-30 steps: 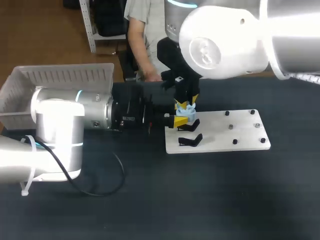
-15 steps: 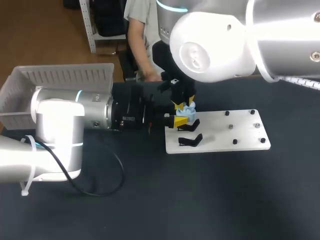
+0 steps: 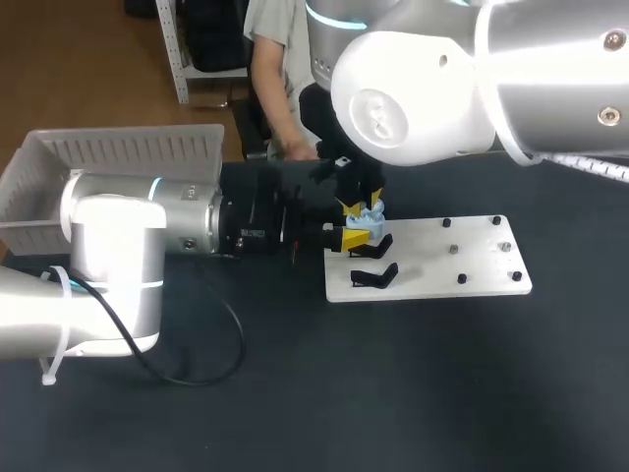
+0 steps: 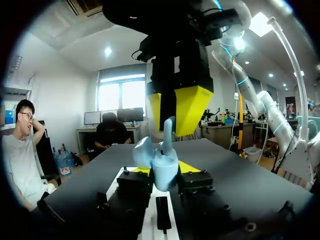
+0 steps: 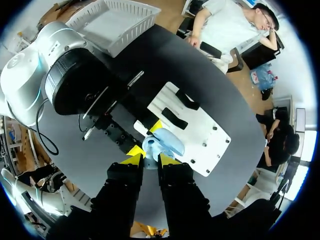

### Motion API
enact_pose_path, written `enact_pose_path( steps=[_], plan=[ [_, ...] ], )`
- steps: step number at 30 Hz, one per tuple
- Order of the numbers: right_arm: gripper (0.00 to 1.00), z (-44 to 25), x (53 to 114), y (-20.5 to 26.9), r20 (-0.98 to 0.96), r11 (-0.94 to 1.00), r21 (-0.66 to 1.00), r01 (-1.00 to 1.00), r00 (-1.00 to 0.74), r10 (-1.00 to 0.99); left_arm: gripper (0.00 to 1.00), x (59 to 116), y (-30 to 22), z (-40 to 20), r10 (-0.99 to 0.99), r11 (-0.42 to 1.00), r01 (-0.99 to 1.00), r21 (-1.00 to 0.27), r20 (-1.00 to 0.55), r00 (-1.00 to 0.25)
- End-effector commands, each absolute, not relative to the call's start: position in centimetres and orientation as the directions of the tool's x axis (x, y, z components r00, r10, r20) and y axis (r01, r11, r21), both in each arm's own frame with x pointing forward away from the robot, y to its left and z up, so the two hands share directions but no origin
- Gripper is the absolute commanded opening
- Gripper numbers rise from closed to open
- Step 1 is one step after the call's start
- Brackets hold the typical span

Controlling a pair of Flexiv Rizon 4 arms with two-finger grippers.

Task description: Pick up each earbud case from the left stands, insert the matching earbuds, close the lid, and place the case in the box.

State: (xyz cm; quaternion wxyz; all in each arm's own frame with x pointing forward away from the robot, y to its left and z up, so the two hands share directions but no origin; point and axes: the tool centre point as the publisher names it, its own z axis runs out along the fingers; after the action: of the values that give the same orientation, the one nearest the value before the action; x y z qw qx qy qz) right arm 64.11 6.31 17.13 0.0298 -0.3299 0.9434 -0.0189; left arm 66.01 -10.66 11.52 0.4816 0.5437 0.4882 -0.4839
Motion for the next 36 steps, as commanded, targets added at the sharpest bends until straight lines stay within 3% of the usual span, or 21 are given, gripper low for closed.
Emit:
enact_pose_path(
  steps=[1,36],
  plan=[
    [0.0,16.99,64.21,6.52,-0.041,0.78,-0.058,-0.623,-0.779,-0.625,0.0,66.02,-10.73,11.54,0.066,-0.058,0.997,0.051,-0.996,0.055],
    [0.0,16.28,64.51,6.47,-0.056,0.785,-0.067,-0.615,-0.784,-0.619,0.0,66.02,-10.73,11.54,0.066,-0.058,0.997,0.051,-0.996,0.055]
  ],
)
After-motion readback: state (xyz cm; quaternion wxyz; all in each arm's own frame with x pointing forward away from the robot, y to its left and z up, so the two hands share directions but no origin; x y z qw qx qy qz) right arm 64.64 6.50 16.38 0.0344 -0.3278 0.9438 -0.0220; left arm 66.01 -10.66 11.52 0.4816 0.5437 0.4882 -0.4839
